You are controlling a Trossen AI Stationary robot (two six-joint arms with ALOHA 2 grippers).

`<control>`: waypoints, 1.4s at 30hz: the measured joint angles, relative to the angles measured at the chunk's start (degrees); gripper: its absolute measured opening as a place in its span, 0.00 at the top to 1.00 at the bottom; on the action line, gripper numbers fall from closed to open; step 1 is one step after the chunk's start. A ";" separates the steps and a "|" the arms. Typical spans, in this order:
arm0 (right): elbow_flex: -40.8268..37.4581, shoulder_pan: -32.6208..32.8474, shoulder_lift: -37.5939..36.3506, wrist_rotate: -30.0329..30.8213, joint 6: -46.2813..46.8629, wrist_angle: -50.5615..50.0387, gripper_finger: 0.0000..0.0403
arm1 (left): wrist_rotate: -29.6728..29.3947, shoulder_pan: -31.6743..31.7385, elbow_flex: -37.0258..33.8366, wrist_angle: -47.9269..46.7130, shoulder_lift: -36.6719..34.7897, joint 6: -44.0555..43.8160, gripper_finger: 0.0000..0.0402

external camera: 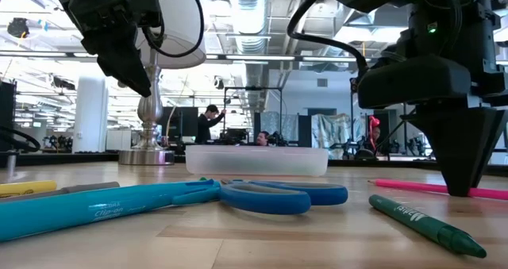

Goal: Pick & place school supplies into a supply box
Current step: Put the pink pencil into the supply box

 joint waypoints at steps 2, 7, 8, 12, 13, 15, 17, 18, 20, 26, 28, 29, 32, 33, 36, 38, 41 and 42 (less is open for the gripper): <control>-0.01 0.00 -0.18 0.17 -0.65 0.00 0.99 | 0.00 0.00 0.00 -0.02 0.00 0.00 0.54; 2.01 0.02 0.10 1.01 -3.47 -3.55 1.00 | 0.00 0.00 0.00 -0.02 0.00 -0.02 0.54; 2.66 0.02 0.10 1.24 -4.21 -4.10 1.00 | -0.02 0.00 0.00 -0.02 0.00 -0.01 0.54; 4.94 -0.04 0.06 2.41 -7.14 -6.93 1.00 | -0.21 0.00 0.00 -0.04 0.00 0.00 0.54; 5.70 -0.05 0.06 2.85 -7.97 -7.38 1.00 | -0.32 -0.01 0.00 -0.04 0.00 -0.02 0.54; 7.33 -0.11 -0.05 3.60 -9.93 -8.62 1.00 | -0.46 0.00 0.00 -0.04 0.00 -0.01 0.54; 9.16 -0.11 -0.07 4.80 -12.27 -10.78 1.00 | -0.50 0.00 0.00 -0.04 0.00 -0.02 0.54; 10.14 -0.10 -0.07 5.57 -13.57 -11.52 1.00 | -0.50 -0.02 0.00 -0.06 0.00 0.00 0.54; 12.27 -0.25 -0.13 7.69 -16.23 -13.43 1.00 | -0.56 0.00 0.00 -0.07 0.00 -0.01 0.54; 18.09 -2.98 -0.23 15.09 -26.43 -19.49 1.00 | -1.80 0.00 0.00 -0.07 0.00 -0.87 0.54; 19.23 -5.01 -0.25 16.92 -31.36 -20.52 1.00 | -2.11 -0.01 0.00 -0.07 0.00 -1.45 0.54; 19.66 -6.25 -0.25 17.45 -34.04 -20.70 1.00 | -2.20 0.00 0.00 -0.07 0.00 -1.70 0.54; 20.24 -10.71 -0.25 18.78 -42.33 -19.74 1.00 | -3.12 -0.02 0.00 -0.07 0.00 -3.34 0.54; 20.24 -12.34 -0.25 19.03 -45.08 -18.85 1.00 | -3.43 -0.02 0.00 -0.04 0.00 -3.97 0.54; 20.24 -17.22 -0.25 19.57 -52.15 -14.84 1.00 | -3.58 0.00 0.00 0.06 0.00 -6.26 0.54; 20.24 -20.31 -0.25 19.55 -56.33 -11.49 1.00 | -3.58 -0.04 0.00 0.36 0.00 -7.83 0.54; 20.24 -24.28 -0.25 19.34 -61.70 -6.68 1.00 | -3.68 -0.07 0.00 1.28 0.00 -10.02 0.54; 20.24 -25.44 -0.25 18.91 -63.17 -5.20 1.00 | -3.77 -0.07 0.00 1.44 0.00 -10.74 0.54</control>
